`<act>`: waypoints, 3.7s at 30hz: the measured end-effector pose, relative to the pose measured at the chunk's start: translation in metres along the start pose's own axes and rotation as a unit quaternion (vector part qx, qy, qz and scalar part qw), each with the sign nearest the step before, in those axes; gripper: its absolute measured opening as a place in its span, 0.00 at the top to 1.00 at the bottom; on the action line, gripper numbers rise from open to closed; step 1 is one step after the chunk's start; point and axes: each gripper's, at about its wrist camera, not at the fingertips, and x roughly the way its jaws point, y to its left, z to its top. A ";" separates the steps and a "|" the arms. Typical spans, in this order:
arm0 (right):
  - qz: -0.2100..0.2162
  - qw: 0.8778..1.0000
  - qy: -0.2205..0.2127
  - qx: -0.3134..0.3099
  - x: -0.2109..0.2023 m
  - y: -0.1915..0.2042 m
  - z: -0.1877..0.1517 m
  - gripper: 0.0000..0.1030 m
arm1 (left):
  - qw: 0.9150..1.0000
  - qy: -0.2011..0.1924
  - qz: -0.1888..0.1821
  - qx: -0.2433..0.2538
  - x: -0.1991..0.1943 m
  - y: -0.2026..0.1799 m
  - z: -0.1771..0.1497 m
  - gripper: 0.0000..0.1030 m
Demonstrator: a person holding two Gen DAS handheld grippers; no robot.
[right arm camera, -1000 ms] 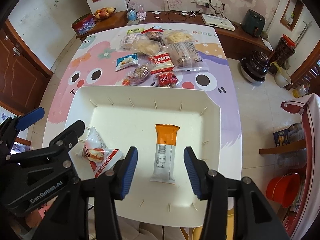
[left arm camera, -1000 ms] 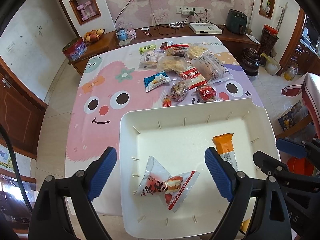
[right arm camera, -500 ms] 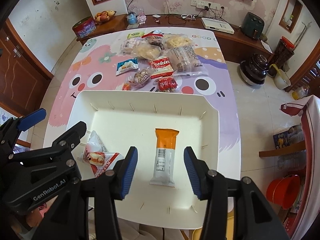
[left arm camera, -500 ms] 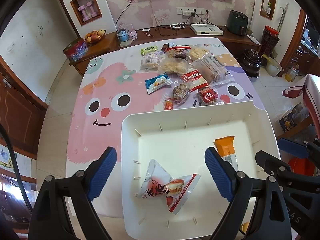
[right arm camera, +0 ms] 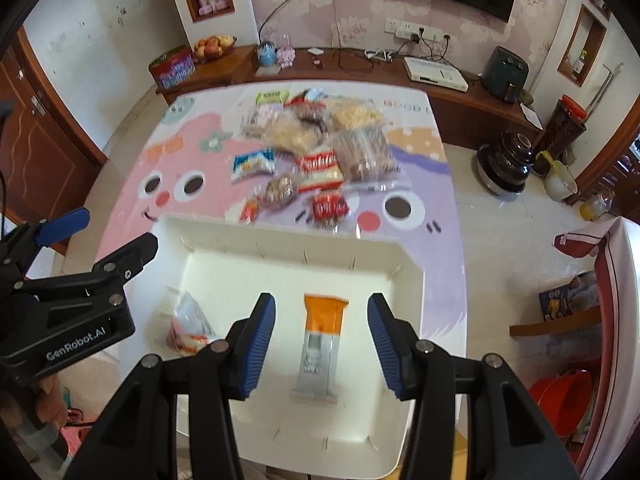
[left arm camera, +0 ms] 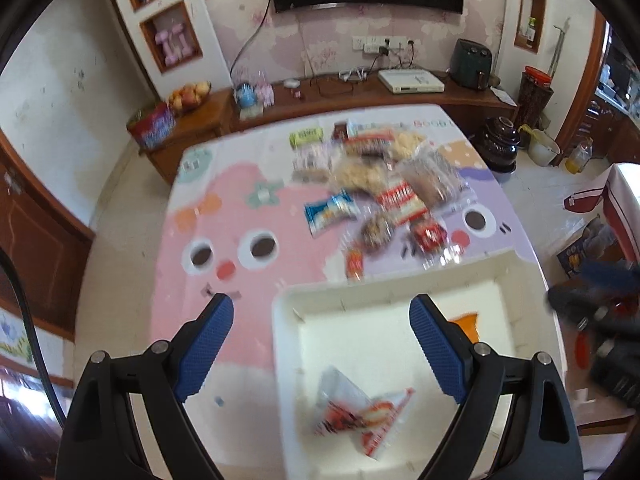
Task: Organize snacks
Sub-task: 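Withdraw both tools from the tray toward the snack pile, then grasp the blue wrapped cake with the left tool while the right tool grasps the red round pack, then lower both snacks into the white tray and open both tools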
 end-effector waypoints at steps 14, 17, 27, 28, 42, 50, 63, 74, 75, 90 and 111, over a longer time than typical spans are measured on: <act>0.002 0.997 -0.081 -0.009 -0.057 -0.032 0.134 0.53 | 0.993 -0.077 0.003 0.091 -0.011 0.020 0.113 0.13; 0.005 0.998 -0.063 -0.004 -0.037 -0.037 0.155 0.53 | 0.992 -0.065 -0.009 0.112 0.014 0.018 0.130 0.13; 0.027 0.997 0.076 0.003 0.101 -0.038 0.155 0.53 | 0.977 0.052 -0.054 0.200 0.166 -0.004 0.130 0.13; 0.029 0.996 0.086 0.003 0.113 -0.037 0.152 0.53 | 0.975 0.063 -0.058 0.203 0.179 -0.005 0.127 0.13; 0.037 0.975 0.217 -0.016 0.236 -0.021 0.105 0.53 | 0.945 0.157 -0.078 0.275 0.293 -0.028 0.103 0.17; 0.040 0.972 0.229 -0.014 0.251 -0.014 0.097 0.49 | 0.945 0.181 -0.094 0.256 0.313 -0.035 0.098 0.44; 0.029 0.973 0.230 -0.008 0.263 -0.011 0.099 0.47 | 0.958 0.174 -0.094 0.206 0.307 -0.036 0.091 0.76; 0.058 0.981 0.183 0.022 0.218 -0.025 0.092 0.50 | 0.981 0.137 -0.054 0.125 0.244 -0.005 0.085 0.77; 0.060 0.983 0.170 0.025 0.209 -0.026 0.093 0.50 | 0.983 0.129 -0.051 0.119 0.235 -0.002 0.087 0.77; 0.059 0.997 0.020 0.036 0.068 -0.022 0.099 0.50 | 0.997 0.025 -0.050 0.049 0.075 0.018 0.089 0.77; 0.000 0.997 -0.067 0.031 -0.043 0.005 0.006 0.50 | 0.997 -0.036 -0.042 -0.045 -0.030 -0.008 -0.009 0.76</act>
